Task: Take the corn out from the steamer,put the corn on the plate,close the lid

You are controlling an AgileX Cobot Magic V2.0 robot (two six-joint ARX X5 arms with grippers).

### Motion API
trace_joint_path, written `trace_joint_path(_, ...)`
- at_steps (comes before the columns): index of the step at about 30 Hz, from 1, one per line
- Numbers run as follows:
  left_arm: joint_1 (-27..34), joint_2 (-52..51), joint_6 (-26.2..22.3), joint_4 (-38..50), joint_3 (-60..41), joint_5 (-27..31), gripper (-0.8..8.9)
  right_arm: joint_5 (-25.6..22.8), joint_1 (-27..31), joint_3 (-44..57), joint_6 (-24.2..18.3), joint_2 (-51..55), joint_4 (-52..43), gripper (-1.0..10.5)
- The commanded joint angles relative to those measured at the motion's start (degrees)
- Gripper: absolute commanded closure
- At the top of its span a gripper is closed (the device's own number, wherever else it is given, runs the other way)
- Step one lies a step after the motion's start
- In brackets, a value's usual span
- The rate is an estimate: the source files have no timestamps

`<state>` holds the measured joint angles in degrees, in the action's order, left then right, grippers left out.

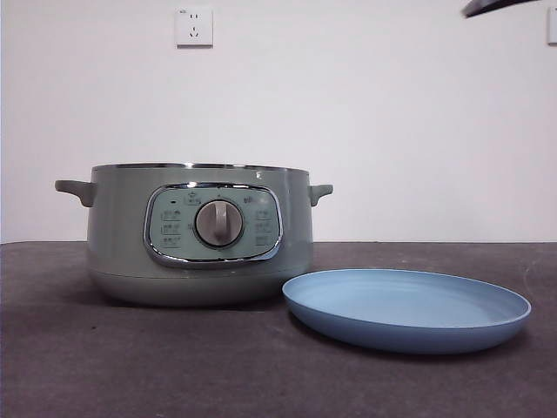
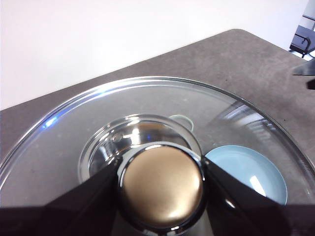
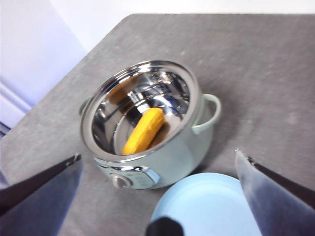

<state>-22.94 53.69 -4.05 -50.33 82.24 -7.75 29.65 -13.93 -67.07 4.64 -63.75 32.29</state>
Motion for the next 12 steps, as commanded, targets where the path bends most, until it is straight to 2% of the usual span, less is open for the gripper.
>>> trace_joint_path(1,-0.1,-3.6,-0.2,0.7,-3.3,1.5,8.22,-0.5,-2.4,-0.2,2.5,-2.3,-2.9,3.1)
trace_joint_path(7,-0.1,-10.9,1.5,-0.7,-10.0,1.7,8.22,-4.5,-9.0,-1.3,6.2,-8.3,-8.5,3.1)
trace_joint_path(10,-0.1,-15.1,3.1,-1.4,-12.7,1.8,8.22,-4.9,-12.3,-4.2,6.5,-13.3,-8.5,3.1)
trace_joint_path(12,-0.1,-17.9,4.1,-2.9,-14.3,3.1,8.22,-7.2,-14.5,-7.0,6.5,-17.0,-8.5,3.1)
